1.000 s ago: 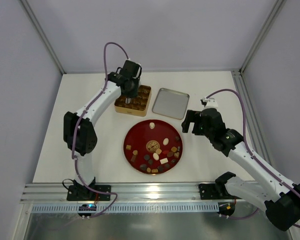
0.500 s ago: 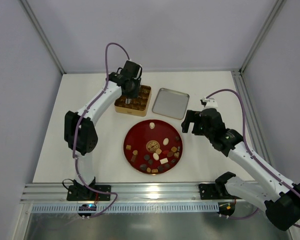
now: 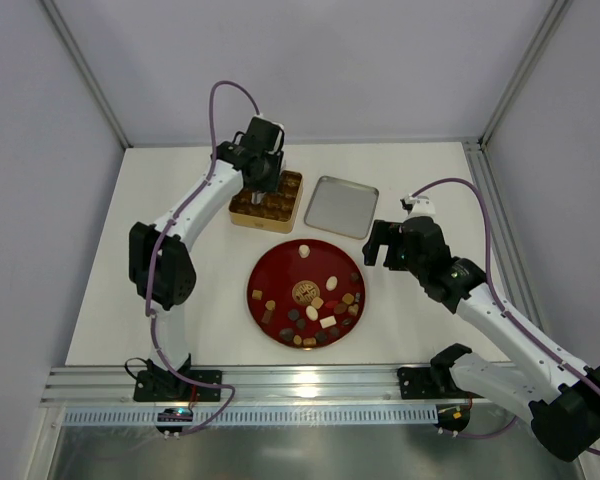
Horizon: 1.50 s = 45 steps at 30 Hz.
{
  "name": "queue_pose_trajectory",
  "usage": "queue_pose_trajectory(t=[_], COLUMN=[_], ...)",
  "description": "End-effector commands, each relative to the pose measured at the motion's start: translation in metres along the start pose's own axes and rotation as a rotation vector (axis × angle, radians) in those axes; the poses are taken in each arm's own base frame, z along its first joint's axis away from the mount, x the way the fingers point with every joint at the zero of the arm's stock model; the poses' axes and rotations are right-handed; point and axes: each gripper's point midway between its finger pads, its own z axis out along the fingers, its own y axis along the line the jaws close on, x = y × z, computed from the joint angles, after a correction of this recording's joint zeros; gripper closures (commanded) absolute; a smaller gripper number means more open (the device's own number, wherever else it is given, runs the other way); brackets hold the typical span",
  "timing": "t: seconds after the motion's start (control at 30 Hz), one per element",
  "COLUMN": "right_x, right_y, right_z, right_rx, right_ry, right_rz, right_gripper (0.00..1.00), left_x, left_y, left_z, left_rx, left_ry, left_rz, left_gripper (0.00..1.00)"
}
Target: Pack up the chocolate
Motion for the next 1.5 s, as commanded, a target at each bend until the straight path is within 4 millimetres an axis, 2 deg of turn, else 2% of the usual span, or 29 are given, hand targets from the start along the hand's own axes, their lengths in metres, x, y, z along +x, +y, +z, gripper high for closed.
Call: queue_pose_trajectory(t=[0.0,0.23,0.37,0.43,0.47,0.5,0.53,0.57,0.63,0.7,0.77,0.8,0.83,0.87,0.93,1.13,1.27,1.47], right_x=[-0.011,-0.011,-0.011,-0.011,-0.011,-0.011,-0.011,-0.01,-0.011,-0.012,-0.013,-0.013,-0.013,-0.012,-0.013,-0.011,-0.009,-0.008], right_y=[0.004,0.005,0.005,0.006,0.005,0.005,0.005,0.005,0.005,0.005,0.006,0.006,0.006,0.006,0.006,0.005,0.006,0.006], right_z=[0.0,0.0,0.0,0.0,0.0,0.0,0.0,0.0,0.001,0.001,0.0,0.0,0.0,0.0,-0.001,-0.001,0.0,0.002], right_rx=[-0.014,-0.018,-0.02,-0.022,-0.022,-0.019,-0.02,-0.02,-0.02,-0.022,-0.025,-0.023,-0.023,-0.025,-0.028,-0.025,-0.03,-0.032], right_ry=[-0.038,-0.036,-0.034,-0.037,-0.038,-0.038,-0.04,-0.038,-0.043,-0.043,-0.045,-0.046,-0.046,-0.045,-0.049,-0.043,-0.041,-0.035], right_rz=[0.01,0.011,0.012,0.013,0.012,0.01,0.01,0.009,0.013,0.014,0.014,0.014,0.014,0.014,0.015,0.018,0.02,0.019], right_gripper=[0.0,0.0,0.0,0.0,0.0,0.0,0.0,0.0,0.0,0.0,0.0,0.0,0.0,0.0,0.0,0.0,0.0,0.0], left_x=[-0.025,-0.038,-0.038,-0.03,-0.032,-0.026,-0.019,-0.018,-0.003,0.003,0.021,0.024,0.034,0.049,0.055,0.09,0.106,0.13], left_y=[0.001,0.002,-0.001,-0.005,-0.005,-0.007,-0.009,-0.011,-0.014,-0.019,-0.028,-0.029,-0.031,-0.038,-0.044,-0.063,-0.067,-0.066], left_z=[-0.015,-0.044,-0.064,-0.07,-0.082,-0.09,-0.086,-0.098,-0.101,-0.115,-0.117,-0.128,-0.127,-0.136,-0.146,-0.163,-0.165,-0.153], left_rx=[0.002,0.027,0.061,0.091,0.105,0.123,0.132,0.149,0.159,0.179,0.192,0.204,0.201,0.218,0.237,0.255,0.251,0.222], left_ry=[-0.076,-0.125,-0.139,-0.128,-0.148,-0.144,-0.124,-0.141,-0.116,-0.129,-0.098,-0.113,-0.095,-0.087,-0.092,-0.067,-0.05,-0.009], left_rz=[0.008,-0.014,-0.035,-0.047,-0.056,-0.064,-0.067,-0.067,-0.066,-0.06,-0.048,-0.045,-0.041,-0.028,-0.015,0.025,0.03,0.039], left_gripper=[0.61,0.6,0.6,0.61,0.61,0.61,0.61,0.6,0.61,0.61,0.61,0.61,0.61,0.61,0.6,0.61,0.61,0.6])
